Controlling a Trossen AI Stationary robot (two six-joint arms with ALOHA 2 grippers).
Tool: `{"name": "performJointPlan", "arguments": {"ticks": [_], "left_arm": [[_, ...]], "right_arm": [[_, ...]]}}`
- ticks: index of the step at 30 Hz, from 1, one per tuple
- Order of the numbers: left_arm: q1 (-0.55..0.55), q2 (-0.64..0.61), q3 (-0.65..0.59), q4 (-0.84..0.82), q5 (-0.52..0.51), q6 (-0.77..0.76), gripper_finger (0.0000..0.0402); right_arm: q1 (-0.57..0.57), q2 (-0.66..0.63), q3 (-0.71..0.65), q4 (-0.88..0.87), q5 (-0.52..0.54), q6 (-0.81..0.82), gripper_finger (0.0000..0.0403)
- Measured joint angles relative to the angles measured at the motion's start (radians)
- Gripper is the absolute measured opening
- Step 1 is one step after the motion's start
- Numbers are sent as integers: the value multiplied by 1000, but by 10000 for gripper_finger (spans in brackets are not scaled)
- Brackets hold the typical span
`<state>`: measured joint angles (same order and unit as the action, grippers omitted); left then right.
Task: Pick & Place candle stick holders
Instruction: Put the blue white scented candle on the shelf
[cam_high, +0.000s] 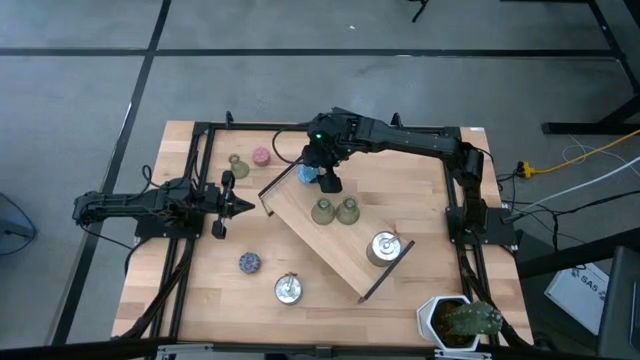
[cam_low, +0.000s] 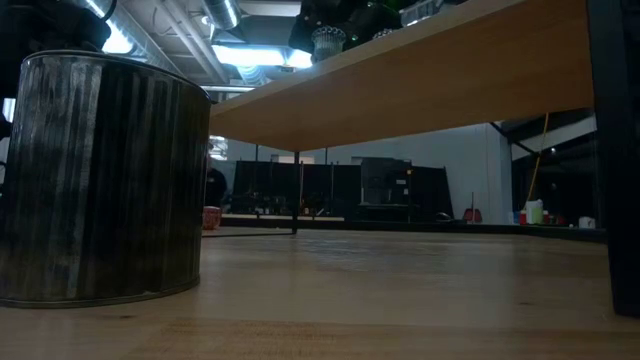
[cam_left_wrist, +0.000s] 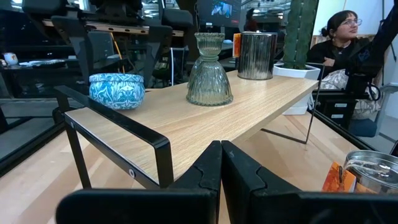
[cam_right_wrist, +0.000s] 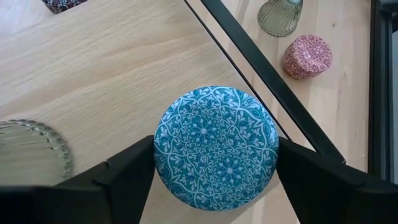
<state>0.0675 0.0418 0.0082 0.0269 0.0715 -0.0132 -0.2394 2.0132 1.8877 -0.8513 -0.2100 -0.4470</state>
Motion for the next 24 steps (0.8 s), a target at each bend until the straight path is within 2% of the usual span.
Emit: {"name": "performJointPlan", "arguments": {"ticks": [24], "left_arm": [[0,0,0,0,0,0,4]], "right_arm": [[-4,-1,0,25,-3,-11,328]]}}
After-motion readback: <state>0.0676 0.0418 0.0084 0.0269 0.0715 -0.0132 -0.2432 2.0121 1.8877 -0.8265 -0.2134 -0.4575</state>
